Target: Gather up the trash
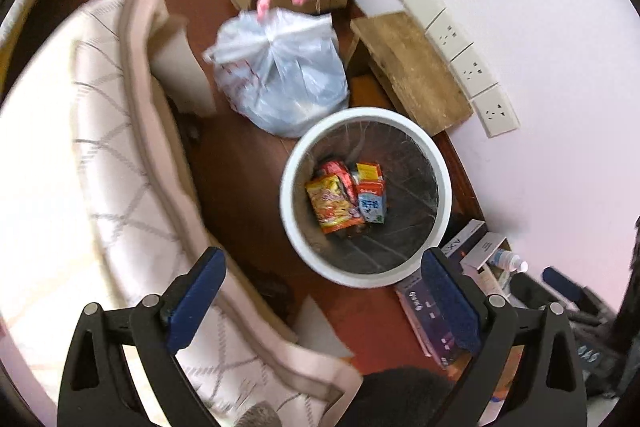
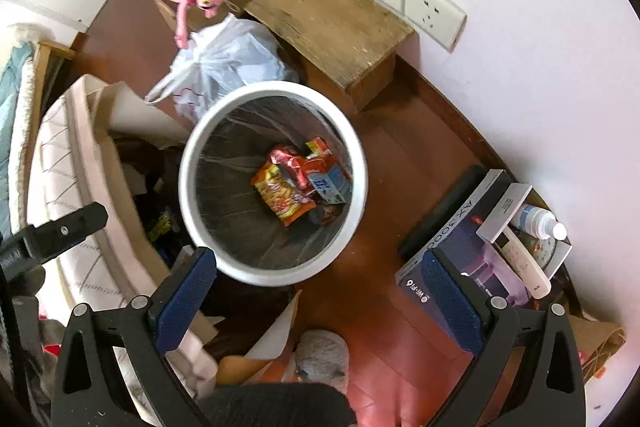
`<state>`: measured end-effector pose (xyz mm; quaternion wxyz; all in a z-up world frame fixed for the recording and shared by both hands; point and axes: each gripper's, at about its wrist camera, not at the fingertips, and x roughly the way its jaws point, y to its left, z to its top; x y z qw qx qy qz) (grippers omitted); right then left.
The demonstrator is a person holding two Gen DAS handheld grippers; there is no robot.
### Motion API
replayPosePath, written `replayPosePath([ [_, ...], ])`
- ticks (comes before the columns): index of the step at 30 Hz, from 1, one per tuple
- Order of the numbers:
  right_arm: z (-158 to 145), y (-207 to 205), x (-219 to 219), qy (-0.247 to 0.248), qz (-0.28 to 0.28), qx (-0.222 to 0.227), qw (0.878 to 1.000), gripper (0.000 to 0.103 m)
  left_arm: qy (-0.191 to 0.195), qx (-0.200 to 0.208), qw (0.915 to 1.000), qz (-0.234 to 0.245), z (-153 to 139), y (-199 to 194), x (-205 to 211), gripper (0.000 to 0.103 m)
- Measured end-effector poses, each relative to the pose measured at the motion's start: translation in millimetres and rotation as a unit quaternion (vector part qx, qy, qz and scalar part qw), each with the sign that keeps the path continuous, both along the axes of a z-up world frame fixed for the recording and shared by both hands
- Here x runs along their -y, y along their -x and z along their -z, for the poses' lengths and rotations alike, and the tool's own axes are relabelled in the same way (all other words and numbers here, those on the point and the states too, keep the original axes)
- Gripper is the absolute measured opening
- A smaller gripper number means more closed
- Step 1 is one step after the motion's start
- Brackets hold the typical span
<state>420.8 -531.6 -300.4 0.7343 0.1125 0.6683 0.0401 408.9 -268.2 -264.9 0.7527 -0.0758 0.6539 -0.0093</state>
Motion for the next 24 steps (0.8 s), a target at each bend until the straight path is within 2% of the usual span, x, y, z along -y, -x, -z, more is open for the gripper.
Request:
replayPosePath([
  [3, -31, 19, -3, -0.010, -0.007, 0.024, 1.000, 0.103, -0.011, 0.031, 0.9994, 0.008, -30, 26, -3, 0.100],
  [11, -114, 77, -11, -0.038, -0.018, 0.078, 0.996, 0.103, -0.009, 0.098, 0.9950, 0.020, -99, 85, -15, 0.100],
  [18, -180, 128, -19, -0.069, -0.038, 0.114, 0.990, 0.103, 0.013, 0.139, 0.9897, 0.030, -157, 126, -21, 0.100],
  [24, -235, 161, -29, -0.094, -0.059, 0.141, 0.984, 0.103, 0.044, 0.159, 0.9854, 0.041, -199, 152, -22, 0.100],
])
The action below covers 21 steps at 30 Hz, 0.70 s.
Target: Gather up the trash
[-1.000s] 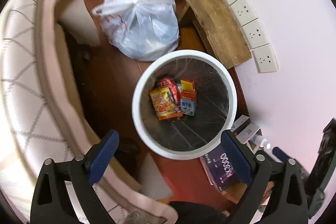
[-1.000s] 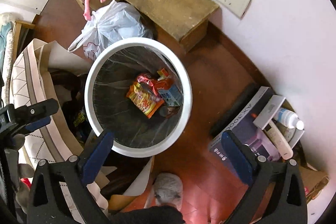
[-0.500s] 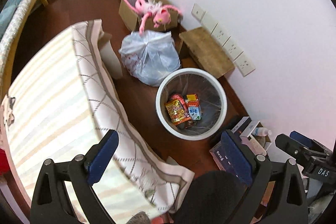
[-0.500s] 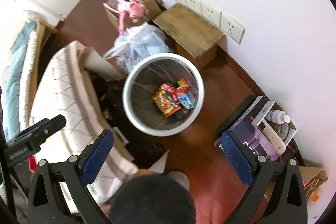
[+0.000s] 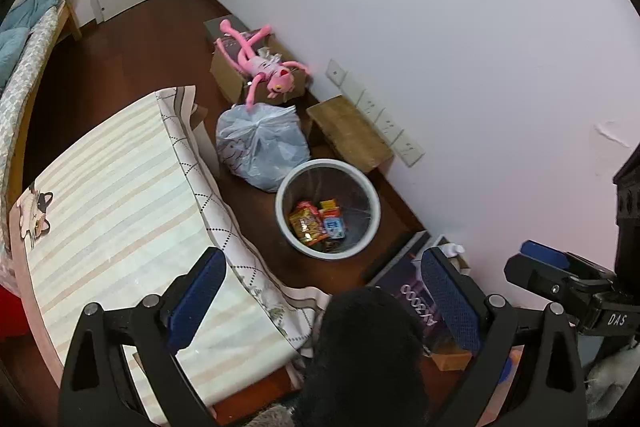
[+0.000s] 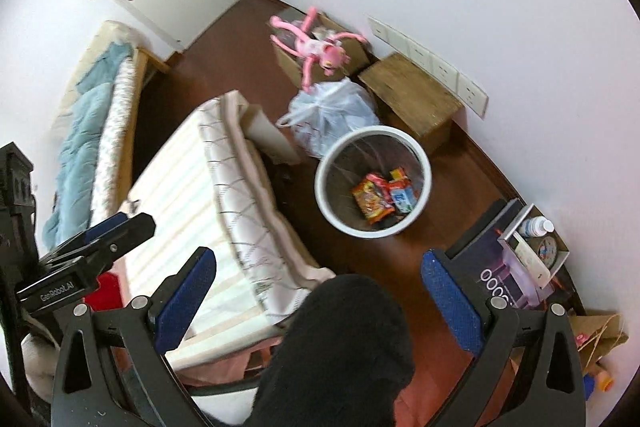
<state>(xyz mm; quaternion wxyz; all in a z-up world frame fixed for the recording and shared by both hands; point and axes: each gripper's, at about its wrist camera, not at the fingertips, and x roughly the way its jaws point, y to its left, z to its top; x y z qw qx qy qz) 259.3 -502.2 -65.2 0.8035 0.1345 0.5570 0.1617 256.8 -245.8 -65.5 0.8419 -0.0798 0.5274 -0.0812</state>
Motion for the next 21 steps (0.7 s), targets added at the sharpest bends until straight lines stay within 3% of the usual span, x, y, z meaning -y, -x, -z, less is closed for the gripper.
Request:
replayPosePath([
  [7, -48, 23, -7, -0.029, -0.018, 0.021, 0.999, 0.103, 0.024, 0.009, 0.9996, 0.008, -32, 21, -2, 0.100],
  [15, -76, 34, -9, -0.038, -0.033, 0.029, 0.998, 0.103, 0.040, 0.022, 0.9988, 0.020, -60, 35, -3, 0.100],
  [21, -89, 40, -7, -0.039, -0.038, 0.033, 0.998, 0.103, 0.045, 0.025, 0.9985, 0.020, -64, 41, -4, 0.100],
])
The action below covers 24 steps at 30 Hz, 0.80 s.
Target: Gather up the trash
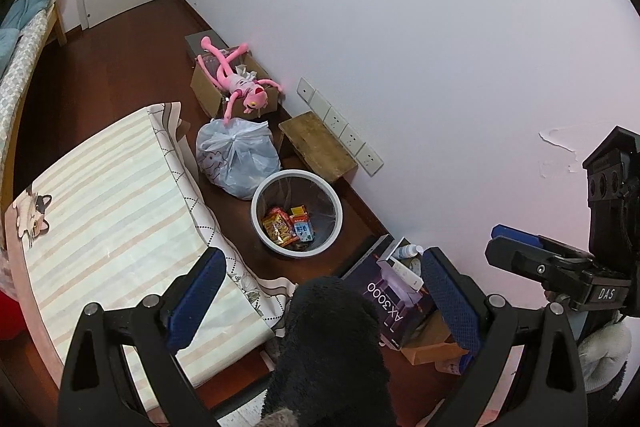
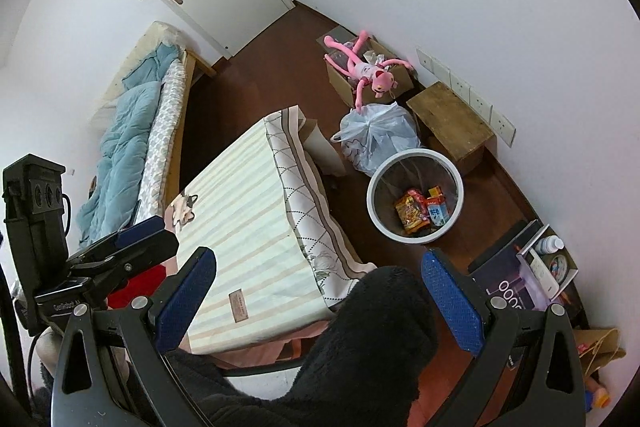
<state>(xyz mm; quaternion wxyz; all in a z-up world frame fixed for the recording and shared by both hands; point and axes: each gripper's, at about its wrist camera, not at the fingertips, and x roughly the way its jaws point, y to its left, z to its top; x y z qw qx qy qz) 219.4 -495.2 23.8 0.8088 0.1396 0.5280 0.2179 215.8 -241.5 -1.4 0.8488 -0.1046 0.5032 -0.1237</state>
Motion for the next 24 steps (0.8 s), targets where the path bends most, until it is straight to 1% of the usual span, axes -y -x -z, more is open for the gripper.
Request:
replayPosePath([
  [4, -2, 0, -2, 0.005, -0.002, 0.001, 1.000, 0.103, 0.000, -0.002, 1.0000, -0.001, 0, 3, -1, 0.100],
  [13, -2, -1, -7, 0.016, -0.008, -0.004, 1.000, 0.103, -0.014, 0.000, 0.9999, -0.005, 0, 6, -1, 0.100],
  [16, -2, 0, -9, 0.017, -0.011, -0.005, 1.000, 0.103, -0.020, -0.003, 0.9998, -0.009, 2, 5, -2, 0.103],
  [24, 1, -1, -10, 0.028, -0.012, -0.009, 1.000, 0.103, -0.030, -0.004, 0.9995, -0.014, 5, 5, -4, 0.103],
])
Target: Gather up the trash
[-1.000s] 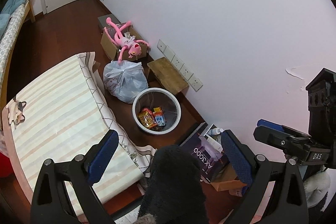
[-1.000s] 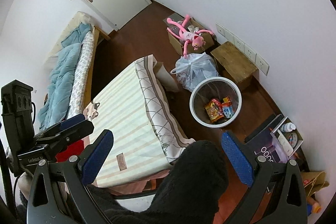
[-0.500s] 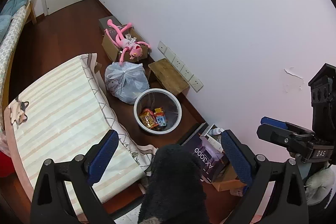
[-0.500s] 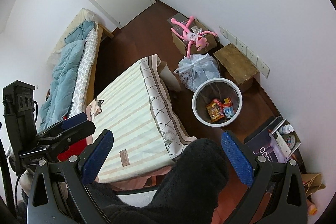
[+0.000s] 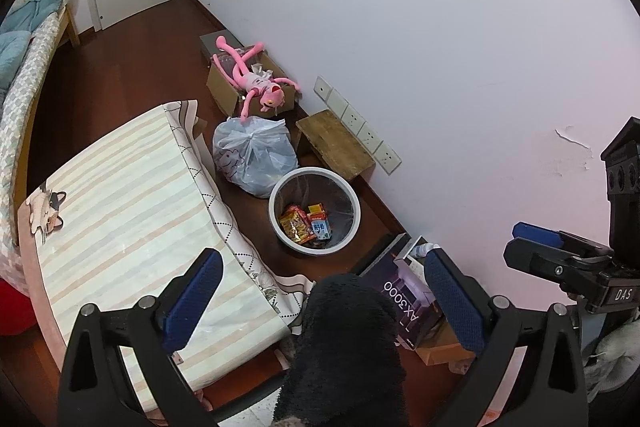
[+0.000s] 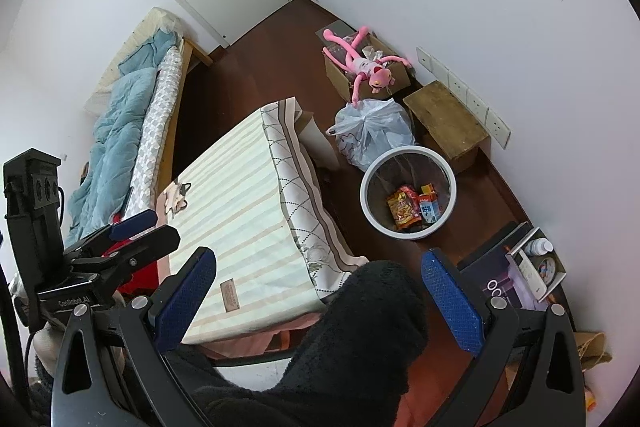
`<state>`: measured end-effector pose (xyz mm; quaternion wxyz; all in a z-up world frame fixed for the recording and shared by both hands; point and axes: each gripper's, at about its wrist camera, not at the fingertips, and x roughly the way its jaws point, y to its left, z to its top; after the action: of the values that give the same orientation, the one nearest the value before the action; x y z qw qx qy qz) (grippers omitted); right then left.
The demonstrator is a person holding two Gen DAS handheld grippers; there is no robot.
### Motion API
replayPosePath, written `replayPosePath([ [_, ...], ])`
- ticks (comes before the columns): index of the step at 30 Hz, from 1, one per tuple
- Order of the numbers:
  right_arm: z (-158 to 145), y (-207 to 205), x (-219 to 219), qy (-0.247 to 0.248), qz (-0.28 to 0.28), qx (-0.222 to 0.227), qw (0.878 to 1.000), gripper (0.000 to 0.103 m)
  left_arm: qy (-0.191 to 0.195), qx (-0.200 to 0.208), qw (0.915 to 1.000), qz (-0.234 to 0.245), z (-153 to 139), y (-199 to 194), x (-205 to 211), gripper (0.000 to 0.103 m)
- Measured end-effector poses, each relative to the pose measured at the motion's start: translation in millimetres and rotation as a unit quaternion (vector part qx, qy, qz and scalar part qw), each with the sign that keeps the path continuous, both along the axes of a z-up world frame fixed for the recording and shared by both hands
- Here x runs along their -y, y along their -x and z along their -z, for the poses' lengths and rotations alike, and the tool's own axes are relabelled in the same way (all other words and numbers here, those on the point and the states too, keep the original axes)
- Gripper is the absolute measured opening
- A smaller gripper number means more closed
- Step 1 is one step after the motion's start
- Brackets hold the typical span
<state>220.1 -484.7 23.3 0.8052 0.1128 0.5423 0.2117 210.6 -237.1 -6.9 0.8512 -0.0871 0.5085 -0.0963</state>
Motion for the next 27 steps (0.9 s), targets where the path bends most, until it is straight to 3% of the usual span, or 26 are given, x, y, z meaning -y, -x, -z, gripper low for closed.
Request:
replayPosePath([
  [27, 0.8, 5.0, 5.5, 0.009, -0.007, -0.004, 1.000, 0.103, 0.006, 0.000, 0.9999, 0.015, -1.1, 2.1, 1.8, 0.103],
])
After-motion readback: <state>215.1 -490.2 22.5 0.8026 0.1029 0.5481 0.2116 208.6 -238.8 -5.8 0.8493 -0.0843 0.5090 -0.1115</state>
